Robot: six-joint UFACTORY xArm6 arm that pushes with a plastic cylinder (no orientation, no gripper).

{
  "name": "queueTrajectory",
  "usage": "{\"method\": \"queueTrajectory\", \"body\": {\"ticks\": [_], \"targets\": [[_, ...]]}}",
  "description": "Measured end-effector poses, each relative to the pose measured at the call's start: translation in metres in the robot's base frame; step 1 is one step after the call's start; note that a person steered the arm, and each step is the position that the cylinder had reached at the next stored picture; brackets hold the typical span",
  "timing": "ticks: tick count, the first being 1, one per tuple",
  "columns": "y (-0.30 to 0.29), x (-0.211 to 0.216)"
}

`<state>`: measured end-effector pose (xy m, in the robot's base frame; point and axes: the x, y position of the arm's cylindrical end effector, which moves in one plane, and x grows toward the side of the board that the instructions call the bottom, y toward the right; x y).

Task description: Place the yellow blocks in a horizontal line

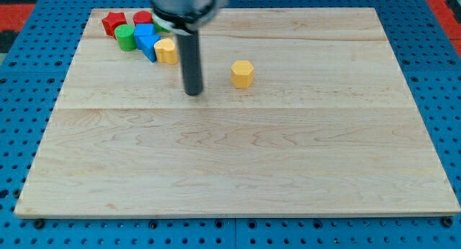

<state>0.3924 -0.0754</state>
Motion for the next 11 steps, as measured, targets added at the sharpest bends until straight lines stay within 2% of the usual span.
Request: {"method": "queueTrajectory", "body": {"ticks": [2, 3, 4, 5, 6, 7, 11], "targets": [[0.125, -0.028], [0.142, -0.052], [0.185, -0.016], [0.197, -0.012], [0.148, -0.031], [0.087, -0.032], [0.087, -0.031]]}}
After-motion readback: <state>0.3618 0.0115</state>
